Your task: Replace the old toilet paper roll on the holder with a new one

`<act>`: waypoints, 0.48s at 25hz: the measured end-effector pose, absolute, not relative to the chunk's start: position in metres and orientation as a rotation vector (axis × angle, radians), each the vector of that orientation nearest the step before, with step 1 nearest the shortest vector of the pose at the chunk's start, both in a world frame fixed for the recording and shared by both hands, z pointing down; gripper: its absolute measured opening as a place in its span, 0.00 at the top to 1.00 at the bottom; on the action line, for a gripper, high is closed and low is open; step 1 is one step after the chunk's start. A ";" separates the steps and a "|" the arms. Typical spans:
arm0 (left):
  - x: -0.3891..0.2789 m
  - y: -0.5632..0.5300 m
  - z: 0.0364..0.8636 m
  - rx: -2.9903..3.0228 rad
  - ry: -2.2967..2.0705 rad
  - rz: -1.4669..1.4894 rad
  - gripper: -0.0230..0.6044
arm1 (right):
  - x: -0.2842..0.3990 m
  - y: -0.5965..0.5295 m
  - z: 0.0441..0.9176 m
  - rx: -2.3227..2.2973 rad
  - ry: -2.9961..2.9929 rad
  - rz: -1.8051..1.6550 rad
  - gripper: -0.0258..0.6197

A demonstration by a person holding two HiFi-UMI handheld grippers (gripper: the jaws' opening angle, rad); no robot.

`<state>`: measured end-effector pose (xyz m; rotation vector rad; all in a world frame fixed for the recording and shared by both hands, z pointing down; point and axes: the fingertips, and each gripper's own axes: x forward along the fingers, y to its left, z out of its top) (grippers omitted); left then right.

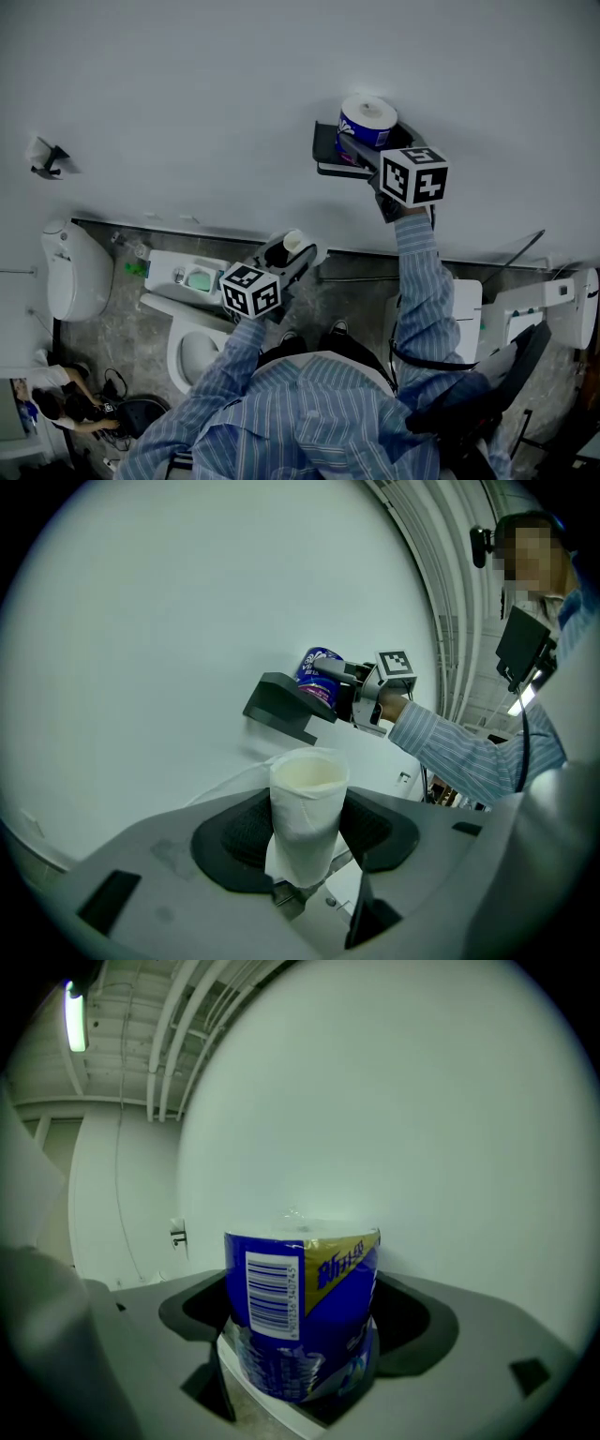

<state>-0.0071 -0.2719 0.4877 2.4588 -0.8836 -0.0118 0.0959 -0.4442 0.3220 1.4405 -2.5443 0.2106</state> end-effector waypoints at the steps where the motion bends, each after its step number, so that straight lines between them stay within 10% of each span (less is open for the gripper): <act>1: -0.006 -0.272 0.487 2.459 -0.883 -0.012 0.64 | 0.096 -0.444 0.321 1.448 -2.541 0.199 0.28; 12: -0.005 -0.276 0.488 2.447 -0.908 -0.019 0.64 | 0.105 -0.430 0.292 1.567 -2.608 0.109 0.28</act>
